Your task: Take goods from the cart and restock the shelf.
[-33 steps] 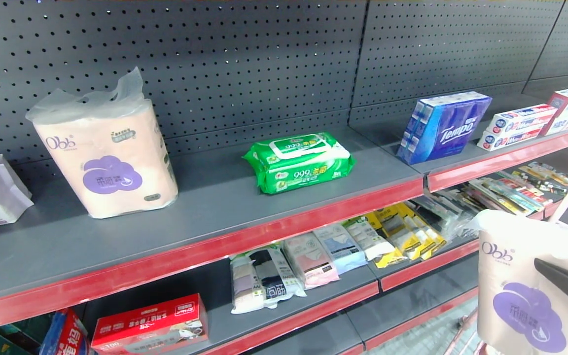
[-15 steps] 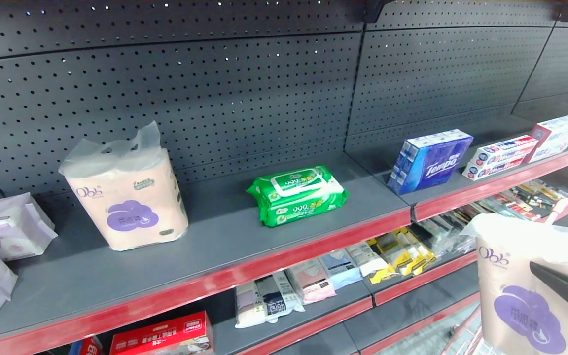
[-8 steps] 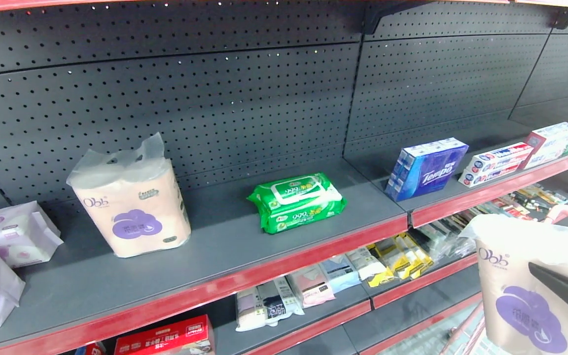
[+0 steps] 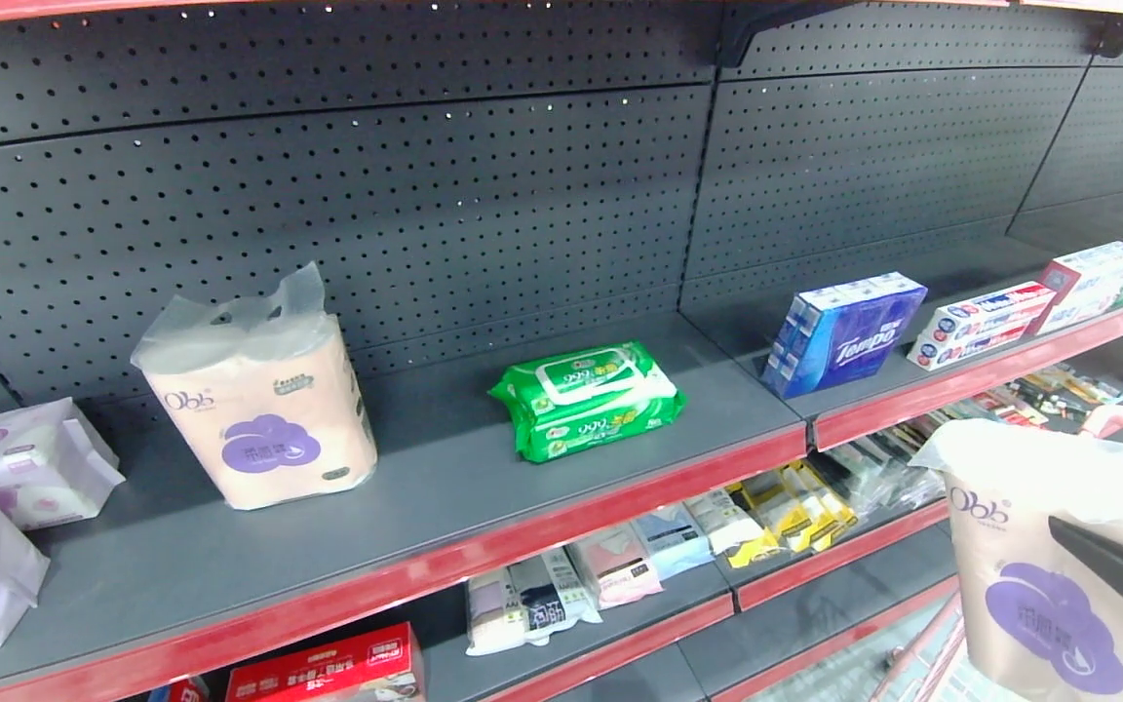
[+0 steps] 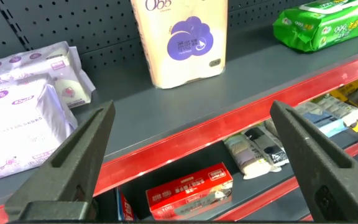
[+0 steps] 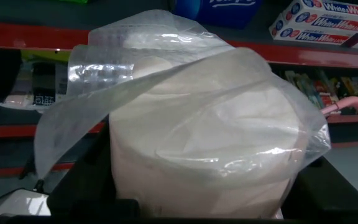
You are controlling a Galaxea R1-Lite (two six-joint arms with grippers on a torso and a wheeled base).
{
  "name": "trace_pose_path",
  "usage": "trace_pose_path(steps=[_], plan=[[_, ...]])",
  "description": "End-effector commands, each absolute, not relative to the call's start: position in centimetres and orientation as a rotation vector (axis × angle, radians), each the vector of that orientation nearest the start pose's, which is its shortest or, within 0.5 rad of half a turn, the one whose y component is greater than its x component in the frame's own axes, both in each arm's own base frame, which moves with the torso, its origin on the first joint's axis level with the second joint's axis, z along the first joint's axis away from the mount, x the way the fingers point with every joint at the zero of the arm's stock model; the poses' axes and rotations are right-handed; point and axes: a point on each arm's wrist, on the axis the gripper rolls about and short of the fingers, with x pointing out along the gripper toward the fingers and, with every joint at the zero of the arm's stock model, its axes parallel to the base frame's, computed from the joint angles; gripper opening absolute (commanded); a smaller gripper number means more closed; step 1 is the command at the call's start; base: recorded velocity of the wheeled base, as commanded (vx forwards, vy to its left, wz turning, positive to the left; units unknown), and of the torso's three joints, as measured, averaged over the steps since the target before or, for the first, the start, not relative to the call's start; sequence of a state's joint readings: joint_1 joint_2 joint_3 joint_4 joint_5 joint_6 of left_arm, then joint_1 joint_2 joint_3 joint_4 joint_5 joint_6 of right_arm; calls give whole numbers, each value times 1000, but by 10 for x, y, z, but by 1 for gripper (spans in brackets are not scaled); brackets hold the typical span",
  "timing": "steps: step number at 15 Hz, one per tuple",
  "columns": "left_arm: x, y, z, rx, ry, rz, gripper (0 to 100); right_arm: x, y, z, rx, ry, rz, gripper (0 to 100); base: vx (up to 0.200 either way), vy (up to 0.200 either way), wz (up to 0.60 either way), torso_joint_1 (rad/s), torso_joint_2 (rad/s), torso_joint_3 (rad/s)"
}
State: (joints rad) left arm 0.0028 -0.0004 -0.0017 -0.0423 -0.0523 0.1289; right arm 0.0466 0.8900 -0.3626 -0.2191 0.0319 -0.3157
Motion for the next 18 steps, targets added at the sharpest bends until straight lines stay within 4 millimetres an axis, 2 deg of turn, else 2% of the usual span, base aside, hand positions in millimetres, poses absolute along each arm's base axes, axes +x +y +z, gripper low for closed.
trace_pose_path(steps=[1,12,18], plan=[[-23,-1,80,130,-48,-46,100,97,4,180,-317,289,115,0,0,0,0,0,0,0],[-23,-1,80,130,-48,-46,100,97,4,180,-333,291,119,0,0,0,0,0,0,0],[-23,-1,80,130,-48,-46,100,99,4,179,-335,300,121,0,0,0,600,7,1,1]])
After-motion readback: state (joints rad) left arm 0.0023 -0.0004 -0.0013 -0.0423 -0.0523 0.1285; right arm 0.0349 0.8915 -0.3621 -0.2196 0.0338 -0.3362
